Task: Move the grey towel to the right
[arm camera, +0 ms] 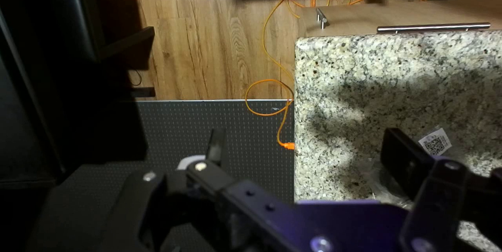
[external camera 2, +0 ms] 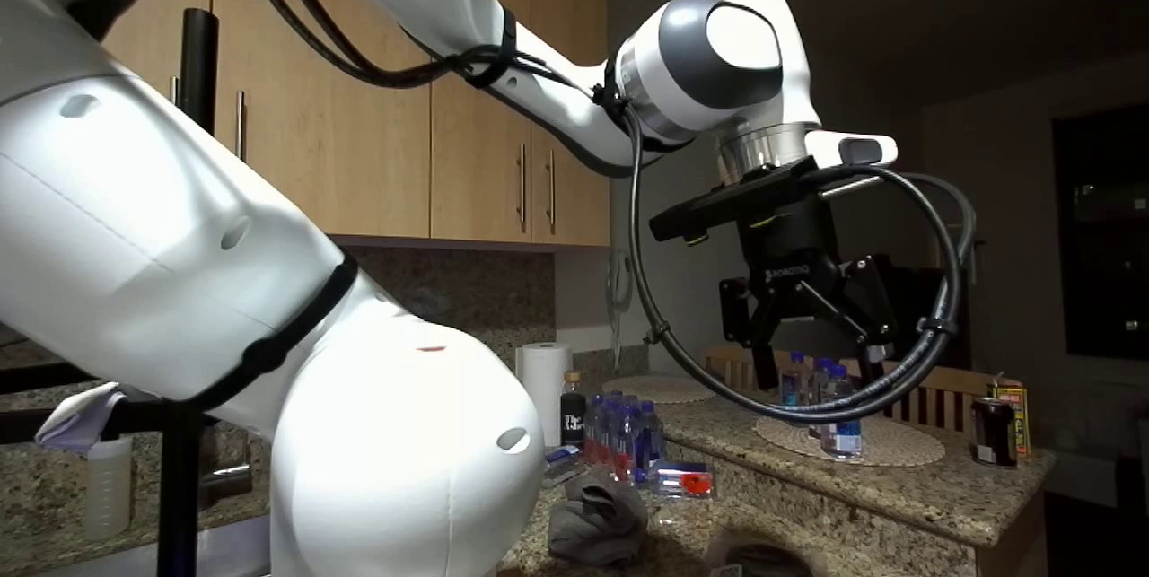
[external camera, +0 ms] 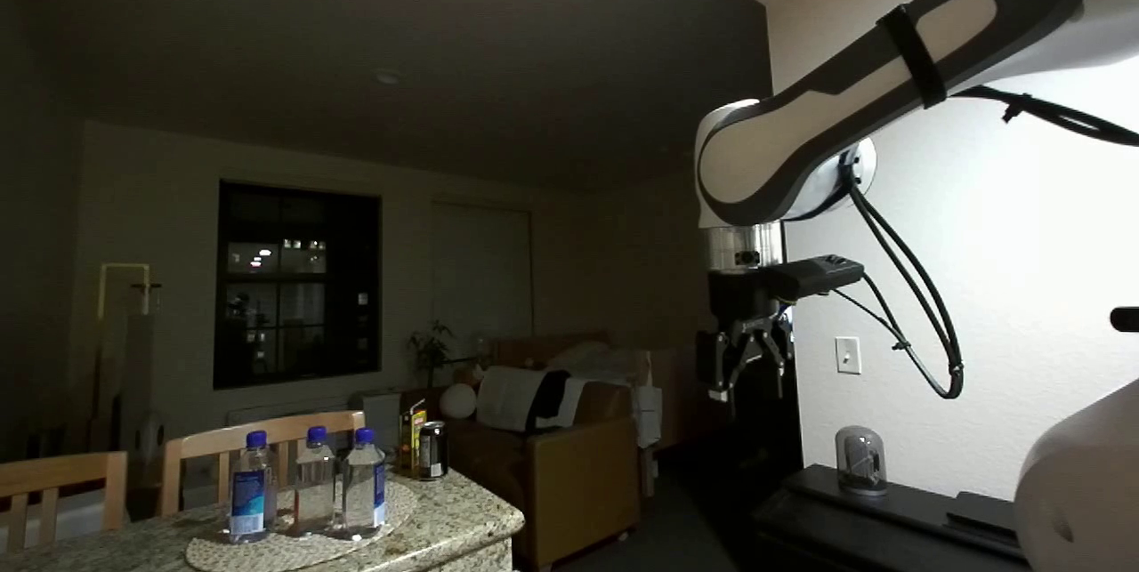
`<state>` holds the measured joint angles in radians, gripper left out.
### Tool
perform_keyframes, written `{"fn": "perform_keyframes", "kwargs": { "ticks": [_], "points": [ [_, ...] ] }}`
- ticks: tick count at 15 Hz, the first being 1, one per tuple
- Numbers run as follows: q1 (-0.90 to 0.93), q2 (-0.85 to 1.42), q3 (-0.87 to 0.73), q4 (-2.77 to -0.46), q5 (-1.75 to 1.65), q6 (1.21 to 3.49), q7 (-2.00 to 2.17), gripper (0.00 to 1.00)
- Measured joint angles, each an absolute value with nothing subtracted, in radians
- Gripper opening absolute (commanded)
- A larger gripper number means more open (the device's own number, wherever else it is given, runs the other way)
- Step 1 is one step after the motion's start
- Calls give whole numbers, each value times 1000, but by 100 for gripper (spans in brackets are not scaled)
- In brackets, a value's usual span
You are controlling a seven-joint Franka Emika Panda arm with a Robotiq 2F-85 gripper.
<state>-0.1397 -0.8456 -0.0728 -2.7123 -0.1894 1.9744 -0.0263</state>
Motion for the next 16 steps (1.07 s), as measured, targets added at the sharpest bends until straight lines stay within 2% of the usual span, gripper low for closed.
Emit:
{"fn": "perform_keyframes", "kwargs": {
  "ticks": [7, 16],
  "points": [
    [-32, -789, -38, -2712, -140, 2030, -26, 100],
    [169, -659, 41, -2705, 172, 2338, 6, 100]
  ]
}}
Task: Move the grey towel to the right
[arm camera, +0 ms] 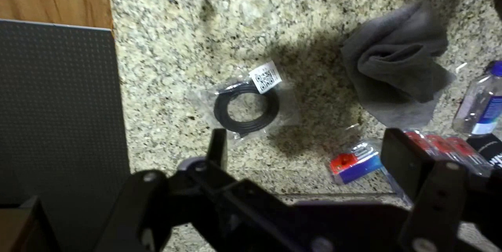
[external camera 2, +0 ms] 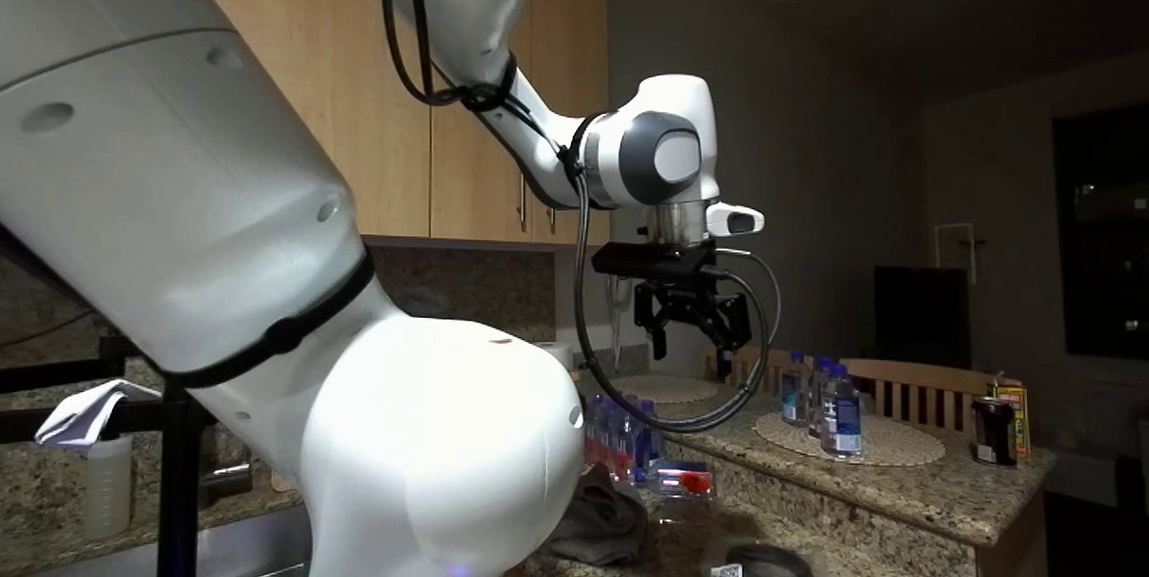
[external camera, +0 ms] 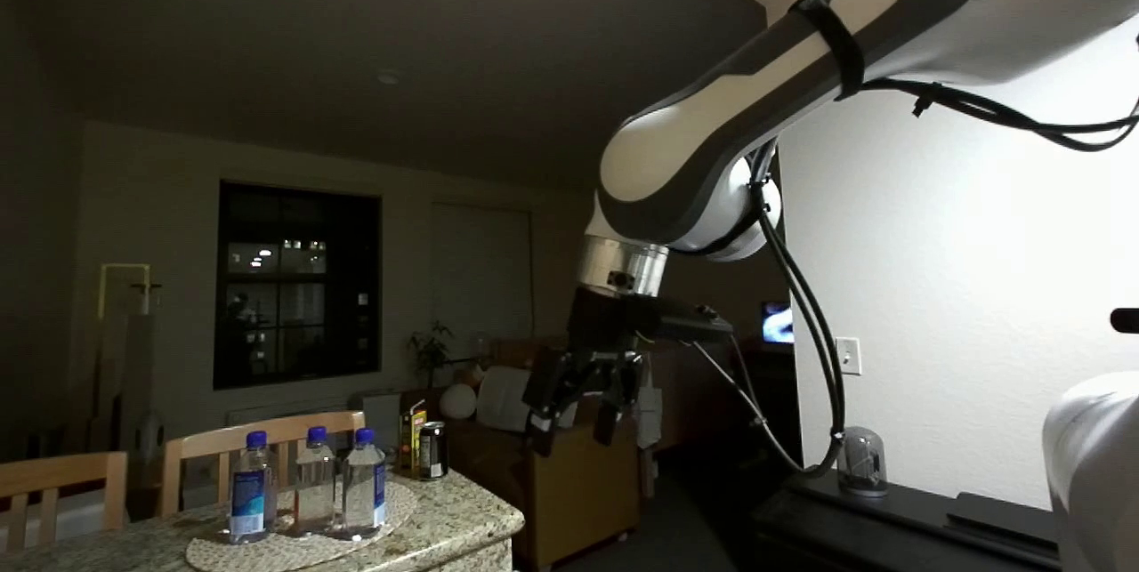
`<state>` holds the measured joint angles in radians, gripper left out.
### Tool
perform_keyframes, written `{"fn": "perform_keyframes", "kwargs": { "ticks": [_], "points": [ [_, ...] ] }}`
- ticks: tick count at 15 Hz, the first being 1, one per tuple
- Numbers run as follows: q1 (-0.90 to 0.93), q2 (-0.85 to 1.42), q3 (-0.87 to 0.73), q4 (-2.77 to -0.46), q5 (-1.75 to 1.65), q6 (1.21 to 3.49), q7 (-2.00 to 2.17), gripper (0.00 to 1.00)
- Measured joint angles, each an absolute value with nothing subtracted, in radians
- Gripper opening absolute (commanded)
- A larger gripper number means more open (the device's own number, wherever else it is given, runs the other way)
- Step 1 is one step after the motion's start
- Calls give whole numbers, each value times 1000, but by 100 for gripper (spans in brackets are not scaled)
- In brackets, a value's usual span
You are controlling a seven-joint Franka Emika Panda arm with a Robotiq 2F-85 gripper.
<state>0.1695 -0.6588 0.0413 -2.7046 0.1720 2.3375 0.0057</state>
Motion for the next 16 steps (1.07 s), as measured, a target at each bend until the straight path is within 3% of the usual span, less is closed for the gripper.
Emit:
{"fn": "perform_keyframes", "kwargs": {
  "ticks": [4, 16],
  "points": [
    [230, -576, 113, -2699, 196, 2462, 37, 100],
    [244, -542, 130, -2678, 195, 2474, 42, 100]
  ]
}}
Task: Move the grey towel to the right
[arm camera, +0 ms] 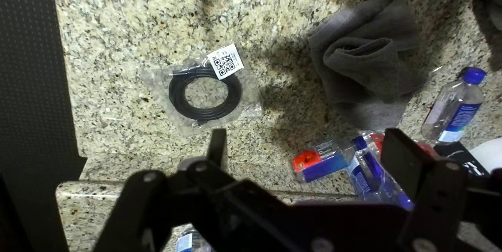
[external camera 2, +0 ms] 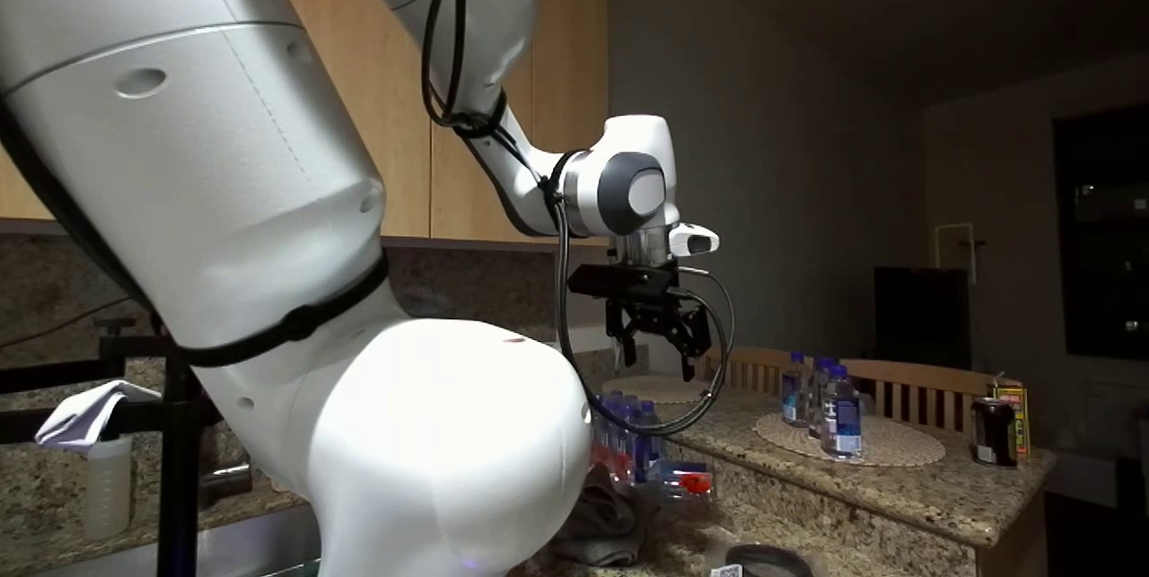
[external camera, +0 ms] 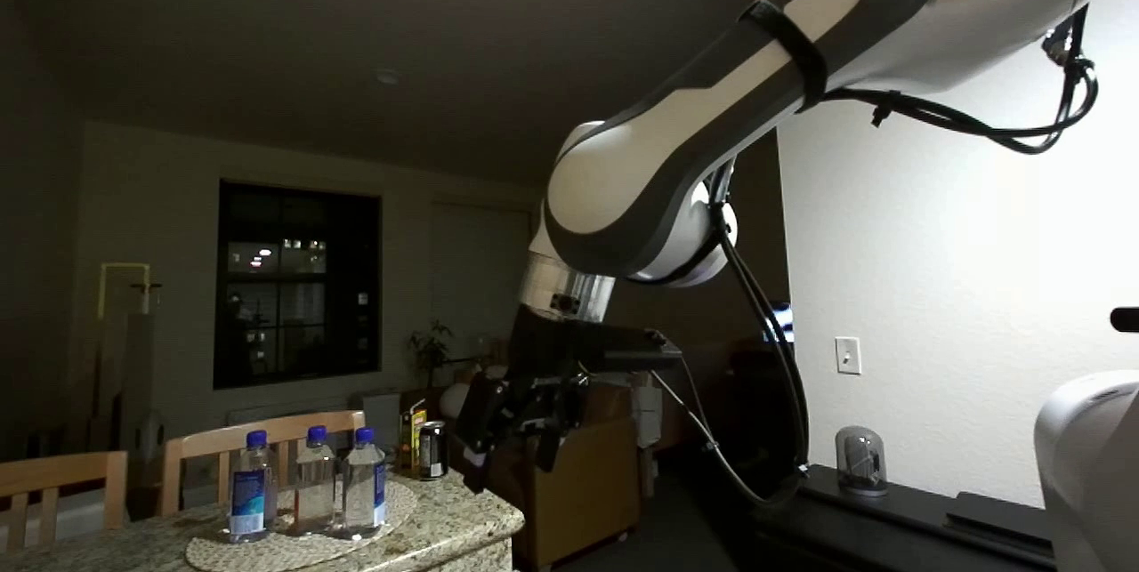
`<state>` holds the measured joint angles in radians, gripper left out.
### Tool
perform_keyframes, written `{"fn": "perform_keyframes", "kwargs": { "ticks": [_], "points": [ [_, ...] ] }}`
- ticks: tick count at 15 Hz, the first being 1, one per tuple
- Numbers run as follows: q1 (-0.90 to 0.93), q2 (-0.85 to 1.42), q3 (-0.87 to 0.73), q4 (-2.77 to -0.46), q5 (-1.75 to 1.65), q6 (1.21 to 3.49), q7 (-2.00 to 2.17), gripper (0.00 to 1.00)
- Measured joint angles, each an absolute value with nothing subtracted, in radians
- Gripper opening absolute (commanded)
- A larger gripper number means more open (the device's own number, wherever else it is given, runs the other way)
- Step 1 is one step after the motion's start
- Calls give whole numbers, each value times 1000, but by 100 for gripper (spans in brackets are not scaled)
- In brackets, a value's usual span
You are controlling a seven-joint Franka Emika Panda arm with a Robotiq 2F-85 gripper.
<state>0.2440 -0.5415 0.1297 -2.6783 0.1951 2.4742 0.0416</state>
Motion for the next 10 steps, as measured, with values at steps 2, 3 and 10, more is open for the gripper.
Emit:
{"fn": "perform_keyframes", "kwargs": {
  "ticks": [2, 3, 10],
  "points": [
    [271, -520, 142, -2660, 195, 2486, 40, 100],
    [288, -500, 150, -2644, 195, 2491, 37, 100],
    [344, -191, 226, -2460, 136, 2548, -18, 100]
  ]
}}
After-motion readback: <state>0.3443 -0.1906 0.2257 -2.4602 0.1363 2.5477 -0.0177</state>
